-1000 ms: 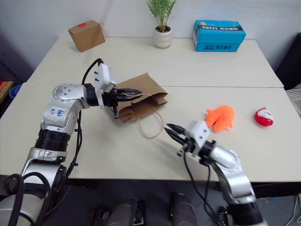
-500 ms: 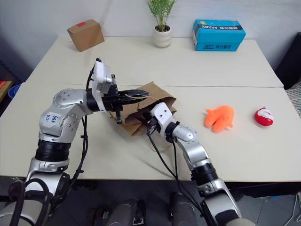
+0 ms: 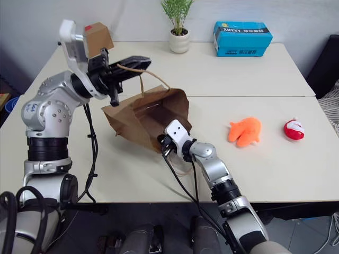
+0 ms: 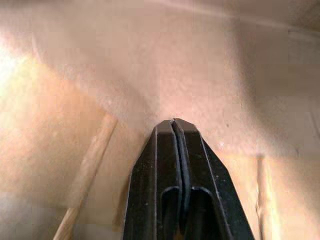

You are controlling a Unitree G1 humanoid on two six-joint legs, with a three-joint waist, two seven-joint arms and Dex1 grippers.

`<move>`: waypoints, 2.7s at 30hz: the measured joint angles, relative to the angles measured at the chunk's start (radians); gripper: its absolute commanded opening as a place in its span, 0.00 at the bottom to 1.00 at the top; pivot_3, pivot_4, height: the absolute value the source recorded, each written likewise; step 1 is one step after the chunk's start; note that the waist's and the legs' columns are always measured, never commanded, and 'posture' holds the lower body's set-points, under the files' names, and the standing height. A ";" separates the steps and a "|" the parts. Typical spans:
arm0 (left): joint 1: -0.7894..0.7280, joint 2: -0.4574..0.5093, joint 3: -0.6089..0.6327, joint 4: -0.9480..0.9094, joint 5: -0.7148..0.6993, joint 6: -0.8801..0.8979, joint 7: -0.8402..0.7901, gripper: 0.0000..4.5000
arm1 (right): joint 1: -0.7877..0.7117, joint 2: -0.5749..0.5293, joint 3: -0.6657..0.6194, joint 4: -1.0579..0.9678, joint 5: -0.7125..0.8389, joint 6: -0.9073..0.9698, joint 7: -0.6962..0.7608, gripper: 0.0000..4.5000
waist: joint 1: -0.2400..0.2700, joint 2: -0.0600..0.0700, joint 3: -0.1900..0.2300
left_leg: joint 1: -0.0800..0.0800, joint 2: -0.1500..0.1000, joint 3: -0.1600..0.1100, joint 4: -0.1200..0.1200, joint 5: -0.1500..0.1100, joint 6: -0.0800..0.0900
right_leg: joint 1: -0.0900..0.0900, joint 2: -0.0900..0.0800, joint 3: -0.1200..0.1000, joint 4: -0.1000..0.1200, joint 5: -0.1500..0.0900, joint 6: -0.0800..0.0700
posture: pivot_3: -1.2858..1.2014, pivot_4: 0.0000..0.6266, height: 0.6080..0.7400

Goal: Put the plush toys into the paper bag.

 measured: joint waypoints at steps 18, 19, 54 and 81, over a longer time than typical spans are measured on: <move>0.223 -0.059 -0.092 -0.183 0.021 -0.006 0.076 0.00 | 0.401 -0.186 -0.254 -0.564 0.327 0.032 0.158 0.81 | 0.016 0.000 0.000 | -0.001 0.000 0.000 -0.001 -0.001 -0.001 | 0.000 0.000 0.001 -0.002 0.000 0.000 | 0.52 0.24 1.00; 0.226 -0.060 -0.096 -0.182 0.025 -0.008 0.075 0.00 | 0.448 -0.198 -0.296 -0.607 0.367 0.032 0.164 0.89 | 0.018 0.000 0.000 | 0.000 0.000 0.001 -0.001 -0.001 -0.001 | 0.000 0.000 0.002 -0.002 0.000 0.000 | 0.52 0.24 1.00; 0.236 0.103 -0.140 -0.178 0.093 -0.061 -0.075 0.00 | 0.092 -0.533 -0.495 0.056 0.310 0.267 0.059 0.35 | 0.026 -0.001 0.001 | 0.001 0.003 0.004 0.001 -0.003 -0.001 | 0.000 0.001 0.004 -0.001 -0.001 -0.001 | 0.52 0.24 1.00; 0.198 0.056 -0.134 -0.184 0.015 0.027 -0.110 0.00 | -0.089 -0.046 -0.022 -0.198 0.286 0.368 -0.101 0.02 | 0.019 -0.001 0.001 | -0.004 0.003 0.005 0.001 -0.003 -0.002 | -0.007 0.002 0.004 0.001 -0.001 -0.001 | 0.52 0.24 1.00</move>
